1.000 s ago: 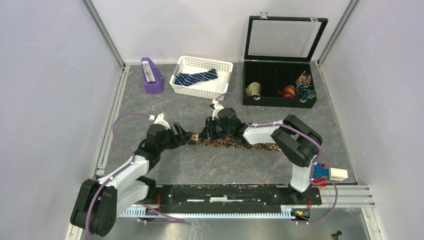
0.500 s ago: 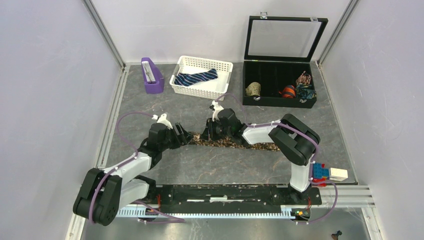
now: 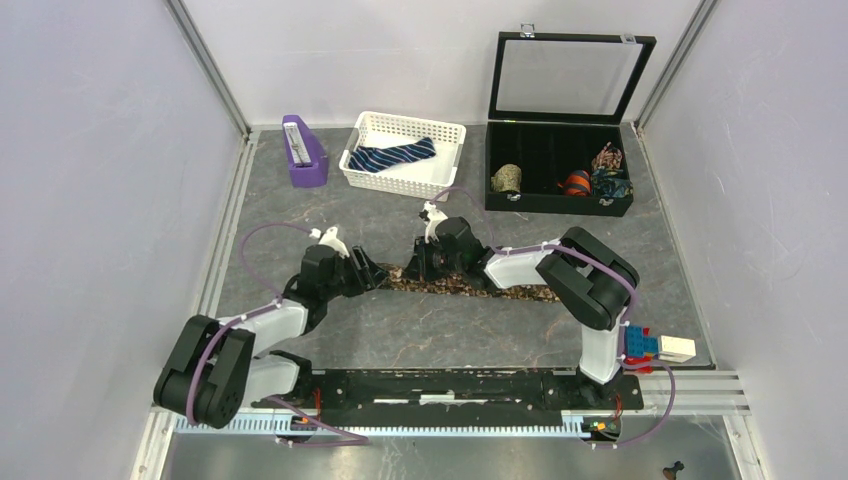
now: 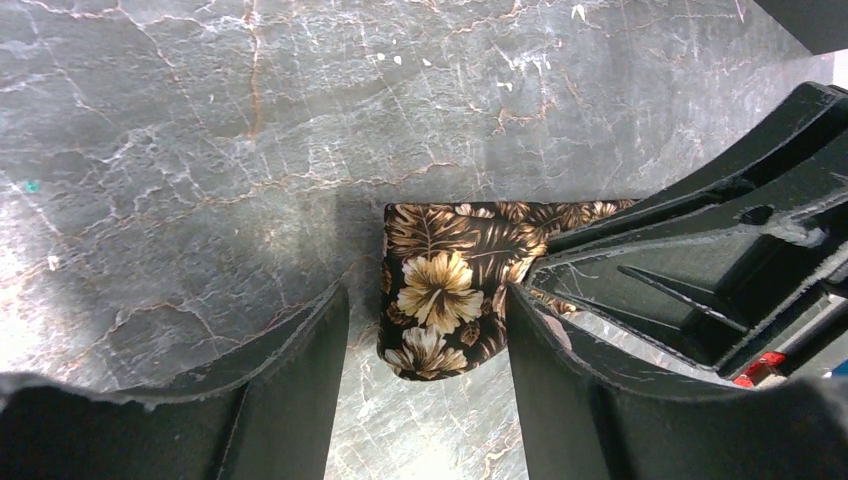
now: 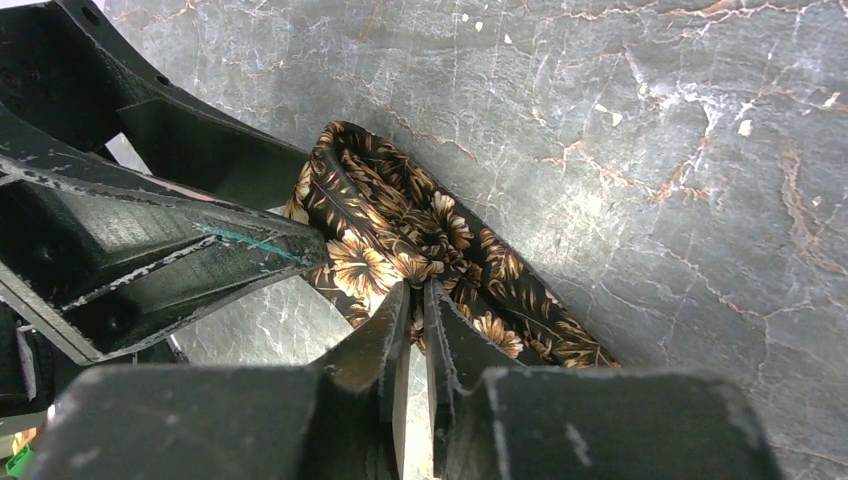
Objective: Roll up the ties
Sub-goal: Roll the tie at the center of the board.
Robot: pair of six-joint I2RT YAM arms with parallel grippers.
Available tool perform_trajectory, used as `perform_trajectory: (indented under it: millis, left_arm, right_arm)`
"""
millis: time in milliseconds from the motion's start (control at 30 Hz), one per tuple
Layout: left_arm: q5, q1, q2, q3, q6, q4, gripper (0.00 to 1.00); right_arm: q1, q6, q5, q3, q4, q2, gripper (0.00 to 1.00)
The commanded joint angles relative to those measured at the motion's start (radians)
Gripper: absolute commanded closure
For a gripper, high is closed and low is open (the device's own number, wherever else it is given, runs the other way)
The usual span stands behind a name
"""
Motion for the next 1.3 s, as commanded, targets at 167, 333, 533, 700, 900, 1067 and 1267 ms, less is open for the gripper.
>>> perform_trajectory:
  millis: [167, 333, 533, 700, 900, 1067, 1267]
  left_arm:
    - [0.055, 0.005, 0.025, -0.037, -0.058, 0.125, 0.36]
    - [0.069, 0.005, 0.066, -0.057, -0.067, 0.197, 0.37]
    - [0.083, 0.006, 0.127, -0.061, -0.069, 0.277, 0.42]
    - [0.097, 0.005, 0.154, -0.067, -0.072, 0.311, 0.51]
    - [0.078, 0.005, 0.131, -0.060, -0.047, 0.271, 0.78]
    - [0.043, 0.001, 0.088, -0.038, -0.028, 0.194, 0.90]
    - [-0.012, -0.006, 0.025, -0.017, -0.018, 0.105, 0.95]
  right_arm:
    - [-0.004, -0.016, -0.007, -0.007, 0.029, 0.034, 0.92]
    - [-0.005, -0.014, -0.008, -0.007, 0.034, 0.038, 0.92]
    - [-0.005, -0.013, -0.010, -0.010, 0.036, 0.041, 0.92]
    - [-0.005, -0.014, -0.009, -0.012, 0.035, 0.043, 0.92]
    - [-0.006, -0.019, -0.010, -0.008, 0.029, 0.035, 0.90]
    - [-0.012, -0.034, -0.024, -0.012, 0.045, 0.001, 0.60]
    - [-0.019, -0.047, 0.020, -0.047, 0.061, -0.089, 0.10]
